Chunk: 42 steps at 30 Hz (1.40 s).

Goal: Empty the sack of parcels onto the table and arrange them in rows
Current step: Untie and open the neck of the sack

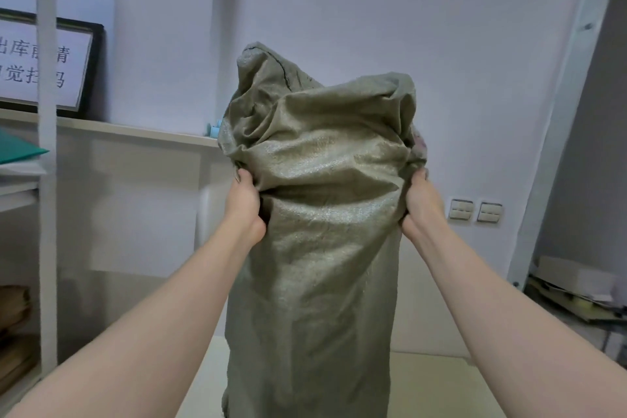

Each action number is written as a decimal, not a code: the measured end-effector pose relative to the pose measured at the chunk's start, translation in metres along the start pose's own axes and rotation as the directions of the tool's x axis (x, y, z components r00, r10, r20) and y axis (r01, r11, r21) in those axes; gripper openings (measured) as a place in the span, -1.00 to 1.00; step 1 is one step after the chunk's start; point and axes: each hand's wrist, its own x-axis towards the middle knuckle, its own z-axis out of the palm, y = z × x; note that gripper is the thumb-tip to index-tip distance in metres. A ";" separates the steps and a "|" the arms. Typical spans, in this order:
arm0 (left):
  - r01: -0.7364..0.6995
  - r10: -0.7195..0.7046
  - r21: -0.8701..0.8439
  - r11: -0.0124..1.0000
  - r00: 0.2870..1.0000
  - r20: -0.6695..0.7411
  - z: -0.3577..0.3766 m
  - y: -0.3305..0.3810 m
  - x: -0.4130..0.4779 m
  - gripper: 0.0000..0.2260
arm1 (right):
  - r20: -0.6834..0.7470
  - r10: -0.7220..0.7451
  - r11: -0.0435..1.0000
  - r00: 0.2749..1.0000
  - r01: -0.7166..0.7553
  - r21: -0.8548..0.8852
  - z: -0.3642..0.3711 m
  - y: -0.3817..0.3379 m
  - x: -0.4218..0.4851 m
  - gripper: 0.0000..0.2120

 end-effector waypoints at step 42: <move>-0.286 0.281 0.317 0.904 0.958 0.061 0.012 0.039 0.012 -0.70 | 0.136 -0.149 0.935 0.979 0.185 -0.302 0.045 -0.005 0.029 -0.79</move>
